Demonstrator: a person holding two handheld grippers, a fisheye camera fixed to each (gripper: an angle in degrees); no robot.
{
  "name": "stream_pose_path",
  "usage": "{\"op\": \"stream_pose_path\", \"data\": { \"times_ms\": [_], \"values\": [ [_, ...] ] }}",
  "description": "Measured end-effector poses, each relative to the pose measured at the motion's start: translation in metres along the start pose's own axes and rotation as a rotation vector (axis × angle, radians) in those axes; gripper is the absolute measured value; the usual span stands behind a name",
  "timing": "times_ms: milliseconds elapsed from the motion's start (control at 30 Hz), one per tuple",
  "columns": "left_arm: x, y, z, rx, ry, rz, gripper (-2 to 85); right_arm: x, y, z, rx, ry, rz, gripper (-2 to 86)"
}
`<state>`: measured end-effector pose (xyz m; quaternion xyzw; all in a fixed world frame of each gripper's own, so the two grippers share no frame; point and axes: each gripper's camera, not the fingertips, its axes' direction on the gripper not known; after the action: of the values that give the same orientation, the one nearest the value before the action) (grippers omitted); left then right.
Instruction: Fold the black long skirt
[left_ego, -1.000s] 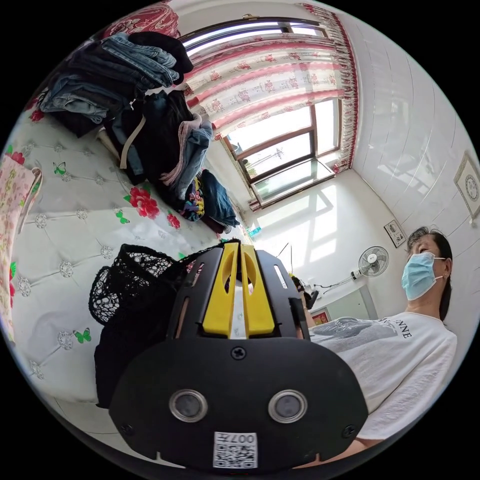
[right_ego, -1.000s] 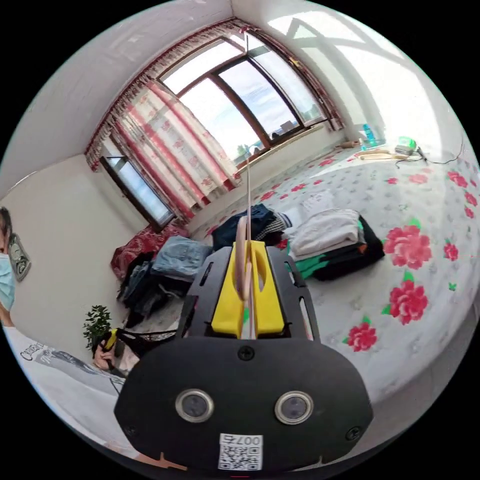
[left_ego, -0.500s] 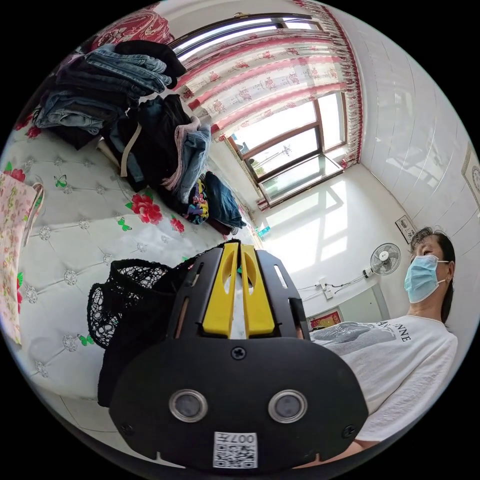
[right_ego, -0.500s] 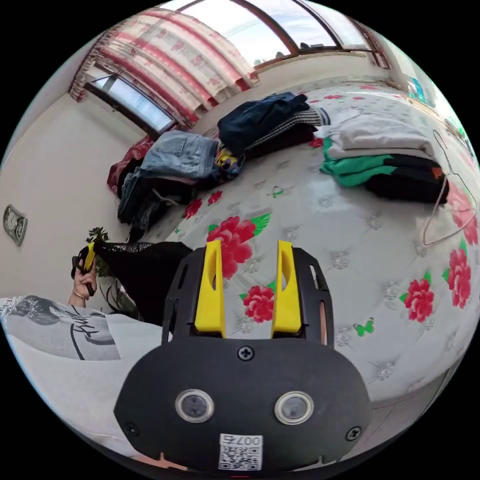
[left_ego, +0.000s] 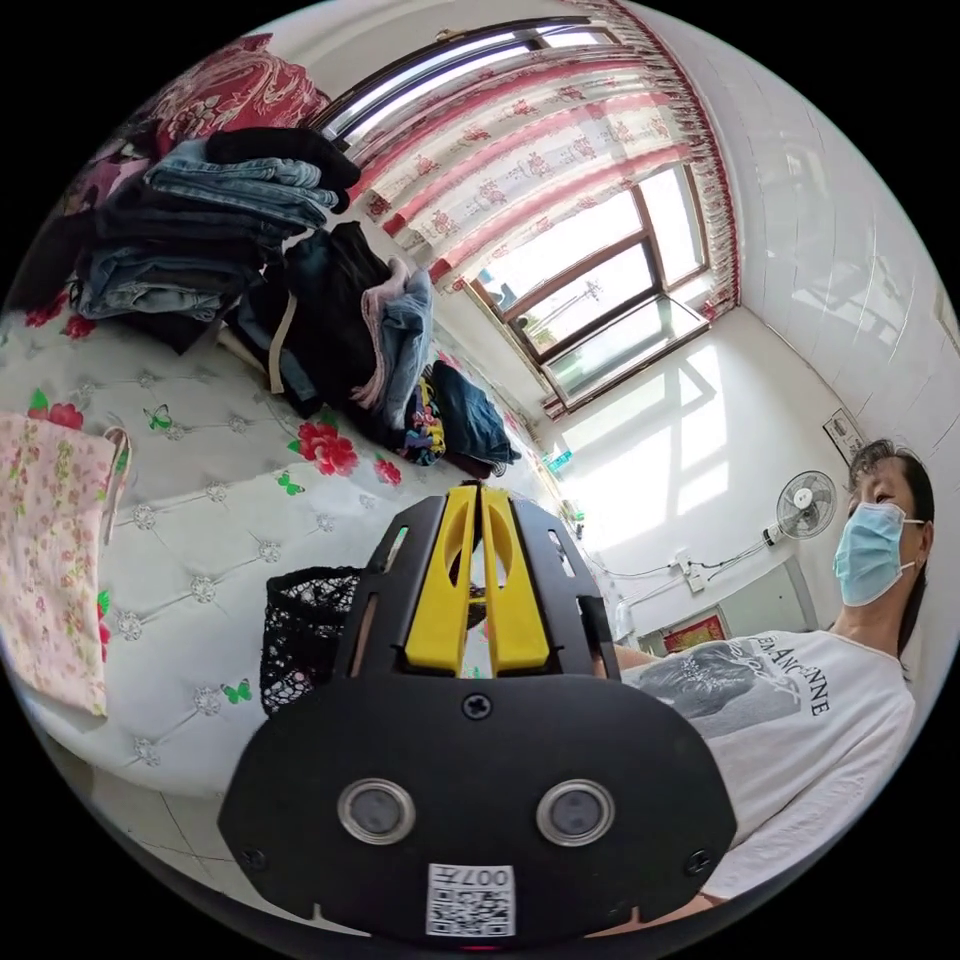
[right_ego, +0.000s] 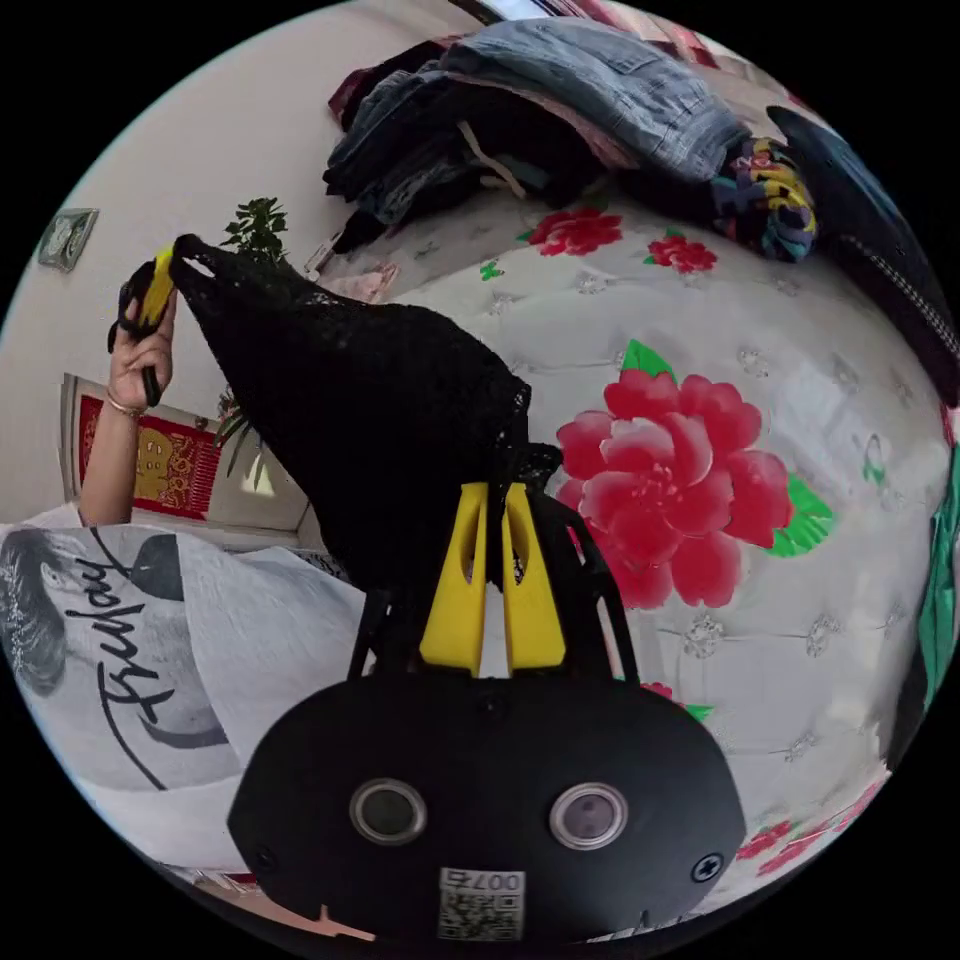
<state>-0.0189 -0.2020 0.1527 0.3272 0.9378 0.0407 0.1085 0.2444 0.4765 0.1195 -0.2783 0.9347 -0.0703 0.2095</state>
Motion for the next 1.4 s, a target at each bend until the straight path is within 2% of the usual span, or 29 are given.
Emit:
{"op": "stream_pose_path", "data": {
  "times_ms": [67,200,267,333,367,433,500,600,667,733,833,933,1000,1033,1100,1167,1300,1367,1400],
  "values": [
    [0.016,-0.037,-0.014,0.040,-0.066,0.058,-0.9,-0.020,-0.002,-0.057,0.103,0.080,-0.090,0.9],
    [0.061,-0.109,-0.027,0.169,-0.063,0.194,-0.7,-0.052,-0.013,-0.159,0.332,0.252,-0.159,1.3],
    [0.090,-0.164,-0.020,0.234,-0.097,0.252,-0.1,-0.072,-0.027,-0.215,0.486,0.431,-0.156,2.2],
    [0.105,-0.196,-0.007,0.259,-0.167,0.291,1.7,-0.080,-0.042,-0.238,0.557,0.627,-0.103,3.4],
    [0.106,-0.207,0.000,0.277,-0.199,0.279,4.2,-0.077,-0.050,-0.245,0.579,0.724,-0.055,4.0],
    [0.101,-0.207,0.013,0.266,-0.248,0.263,7.1,-0.062,-0.055,-0.244,0.547,0.781,0.059,4.8],
    [0.089,-0.181,0.028,0.230,-0.279,0.260,8.0,-0.045,-0.045,-0.229,0.497,0.714,0.120,5.5],
    [0.056,-0.097,0.072,0.036,-0.334,0.278,9.0,-0.024,0.009,-0.174,0.438,0.522,0.143,6.7],
    [0.015,-0.002,0.117,-0.200,-0.355,0.174,10.2,-0.010,0.064,-0.106,0.308,0.399,0.205,7.8],
    [-0.009,0.068,0.148,-0.362,-0.295,0.047,11.0,0.001,0.104,-0.056,0.177,0.316,0.320,8.3],
    [-0.009,0.151,0.183,-0.494,-0.310,-0.049,11.3,0.004,0.155,-0.004,0.068,0.226,0.471,8.5],
    [0.007,0.176,0.228,-0.656,-0.416,0.042,9.3,-0.003,0.169,0.026,0.005,0.151,0.518,7.7],
    [0.013,0.179,0.260,-0.762,-0.489,0.122,5.5,-0.015,0.163,0.037,-0.026,0.283,0.480,3.8],
    [0.019,0.175,0.273,-0.780,-0.526,0.200,0.8,-0.020,0.153,0.046,-0.092,0.341,0.408,2.4],
    [0.016,0.156,0.292,-0.851,-0.449,0.188,-0.2,-0.018,0.134,0.045,-0.139,0.284,0.328,1.1],
    [0.023,0.108,0.298,-0.788,-0.388,0.172,-0.4,-0.012,0.111,0.009,-0.008,0.267,0.312,0.5],
    [0.063,0.011,0.285,-0.535,-0.448,0.270,1.3,-0.002,0.079,-0.071,0.228,0.481,0.354,0.6],
    [0.079,-0.036,0.272,-0.378,-0.481,0.264,5.1,0.013,0.073,-0.118,0.369,0.460,0.412,1.7],
    [0.081,-0.043,0.269,-0.355,-0.492,0.261,6.1,0.017,0.074,-0.126,0.389,0.447,0.429,2.1]
  ]
}}
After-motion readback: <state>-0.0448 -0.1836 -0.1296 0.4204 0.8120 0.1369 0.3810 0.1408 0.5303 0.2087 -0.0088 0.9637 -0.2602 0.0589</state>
